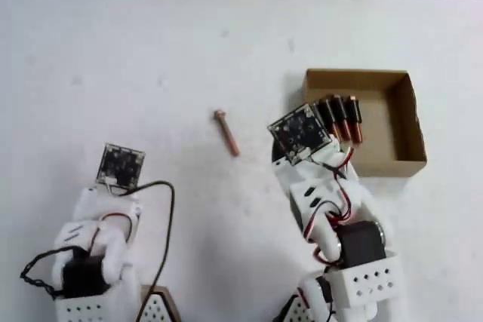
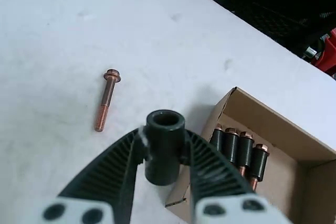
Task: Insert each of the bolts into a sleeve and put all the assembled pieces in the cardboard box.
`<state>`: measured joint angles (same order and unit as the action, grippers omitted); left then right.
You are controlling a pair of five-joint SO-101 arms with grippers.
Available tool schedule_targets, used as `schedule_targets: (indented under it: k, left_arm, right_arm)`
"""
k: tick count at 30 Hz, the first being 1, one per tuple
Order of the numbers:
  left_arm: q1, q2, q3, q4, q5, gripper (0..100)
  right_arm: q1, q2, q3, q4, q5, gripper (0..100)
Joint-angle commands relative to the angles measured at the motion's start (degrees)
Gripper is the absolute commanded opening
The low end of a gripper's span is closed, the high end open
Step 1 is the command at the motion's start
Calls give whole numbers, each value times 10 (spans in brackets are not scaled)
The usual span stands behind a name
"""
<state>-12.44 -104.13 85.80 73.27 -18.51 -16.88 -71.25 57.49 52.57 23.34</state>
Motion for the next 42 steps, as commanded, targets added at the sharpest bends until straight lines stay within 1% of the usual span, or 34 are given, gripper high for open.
schedule_targets:
  k: [1,3,6,11,16,20,25,30,33,36,39,42]
  left_arm:
    - [29,0,-56,11,22,23]
    - [51,15,-66,12,30,23]
    - [79,82,-100,12,47,23]
    - [131,269,-211,11,107,23]
    - [196,444,-309,5,152,24]
    - [234,567,-364,-40,189,24]
    - [265,722,-437,-97,227,24]
    - [292,868,-556,-100,293,26]
    - [304,945,-617,-99,343,86]
    - [302,1007,-663,-99,377,163]
    - [303,1059,-695,-99,388,177]
    - [299,1103,-737,-99,414,177]
  right_arm:
    - [4,-24,41,-80,-87,16]
    - [0,-26,61,-117,-105,16]
    - [-7,-26,96,-187,-108,16]
    - [-4,-26,169,-315,-109,16]
    - [-4,-26,222,-410,-109,16]
    - [-4,-26,250,-462,-109,16]
    - [-7,-26,299,-548,-109,16]
    - [-3,-26,350,-639,-109,16]
    - [-3,-26,370,-672,-109,16]
    - [-2,-26,374,-674,-109,16]
    - [7,-27,374,-676,-109,16]
    - [9,-49,375,-673,-109,16]
